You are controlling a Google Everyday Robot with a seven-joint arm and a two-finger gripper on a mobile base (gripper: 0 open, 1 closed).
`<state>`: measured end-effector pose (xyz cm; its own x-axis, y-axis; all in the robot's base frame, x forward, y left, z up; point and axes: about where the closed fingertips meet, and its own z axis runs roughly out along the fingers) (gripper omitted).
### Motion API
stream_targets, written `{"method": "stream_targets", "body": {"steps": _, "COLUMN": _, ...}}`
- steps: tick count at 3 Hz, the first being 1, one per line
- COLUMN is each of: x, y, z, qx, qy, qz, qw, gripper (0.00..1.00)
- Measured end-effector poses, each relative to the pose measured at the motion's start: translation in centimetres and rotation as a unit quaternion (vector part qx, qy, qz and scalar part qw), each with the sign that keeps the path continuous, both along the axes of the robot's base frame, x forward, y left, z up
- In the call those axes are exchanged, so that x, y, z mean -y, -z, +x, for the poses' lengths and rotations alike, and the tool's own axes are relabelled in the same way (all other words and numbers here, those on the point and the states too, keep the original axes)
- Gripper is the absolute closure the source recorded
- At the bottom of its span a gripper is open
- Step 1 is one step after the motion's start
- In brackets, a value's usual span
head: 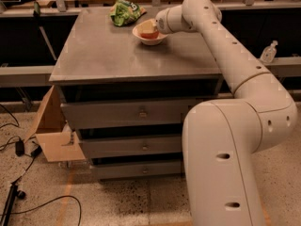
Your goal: Pick apple from paper bowl and place on counter
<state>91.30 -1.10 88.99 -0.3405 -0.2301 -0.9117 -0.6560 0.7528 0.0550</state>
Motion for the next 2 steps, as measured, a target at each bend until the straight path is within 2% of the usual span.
{"method": "stream_targets", "body": {"steps": 1, "x": 2.0, "y": -2.6, "z": -0.5, "qx": 0.031, "qy": 0.013, "qz": 0.005, "qw": 0.9994, "gripper": 1.00}}
{"method": "stream_targets", "body": {"steps": 2, "x": 4.9, "y": -5.9, "z": -2.2, "qx": 0.072, "qy": 0.033, "qz": 0.010, "qw": 0.9968, "gripper": 1.00}}
